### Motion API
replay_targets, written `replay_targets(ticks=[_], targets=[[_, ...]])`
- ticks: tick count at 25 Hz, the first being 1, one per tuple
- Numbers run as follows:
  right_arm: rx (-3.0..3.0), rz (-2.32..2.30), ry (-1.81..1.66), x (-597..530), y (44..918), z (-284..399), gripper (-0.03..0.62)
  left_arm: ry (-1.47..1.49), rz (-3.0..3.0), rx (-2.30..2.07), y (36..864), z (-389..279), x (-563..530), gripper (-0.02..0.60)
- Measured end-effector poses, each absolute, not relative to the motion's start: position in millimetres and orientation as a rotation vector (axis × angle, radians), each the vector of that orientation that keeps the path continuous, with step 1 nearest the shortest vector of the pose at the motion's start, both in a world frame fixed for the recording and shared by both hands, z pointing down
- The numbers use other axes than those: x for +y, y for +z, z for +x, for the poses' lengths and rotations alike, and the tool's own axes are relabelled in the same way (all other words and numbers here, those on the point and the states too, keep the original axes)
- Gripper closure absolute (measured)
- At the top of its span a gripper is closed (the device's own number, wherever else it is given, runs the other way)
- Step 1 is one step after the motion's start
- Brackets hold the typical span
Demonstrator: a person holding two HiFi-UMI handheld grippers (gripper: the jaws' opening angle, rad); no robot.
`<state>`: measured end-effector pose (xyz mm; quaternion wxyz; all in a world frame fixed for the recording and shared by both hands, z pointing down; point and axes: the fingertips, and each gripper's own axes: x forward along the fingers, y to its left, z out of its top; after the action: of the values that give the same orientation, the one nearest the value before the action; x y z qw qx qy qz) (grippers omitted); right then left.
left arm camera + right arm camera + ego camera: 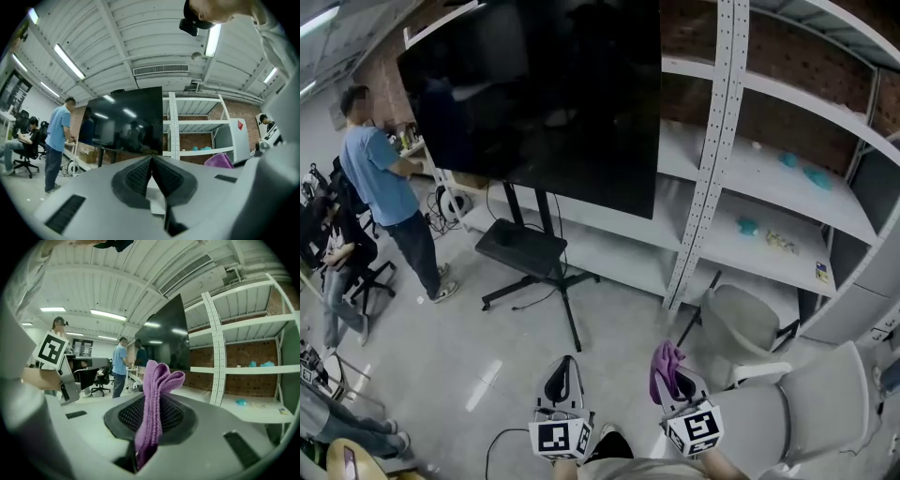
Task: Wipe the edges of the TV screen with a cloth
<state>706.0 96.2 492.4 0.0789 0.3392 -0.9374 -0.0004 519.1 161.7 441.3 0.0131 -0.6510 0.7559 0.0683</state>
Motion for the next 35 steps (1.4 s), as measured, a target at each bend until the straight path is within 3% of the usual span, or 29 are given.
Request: replay_targets(ticks=[9, 23, 35], targets=[[-2.779, 1.171, -0.073, 24.7, 454.2, 630.3, 0.533, 0.197, -2.135, 2.269, 427.6, 438.3, 72.8, 0.566], [-2.827, 1.131, -0.007, -87.5, 476.5, 595.9, 0.531, 0.092, -2.114, 2.309, 440.1, 431.4, -7.8, 0.566], [-2.93, 1.056, 0.065, -225.8, 471.1, 557.3, 0.531, 0.015, -2.138, 2.232, 423.2, 428.6, -165.5, 0.566]])
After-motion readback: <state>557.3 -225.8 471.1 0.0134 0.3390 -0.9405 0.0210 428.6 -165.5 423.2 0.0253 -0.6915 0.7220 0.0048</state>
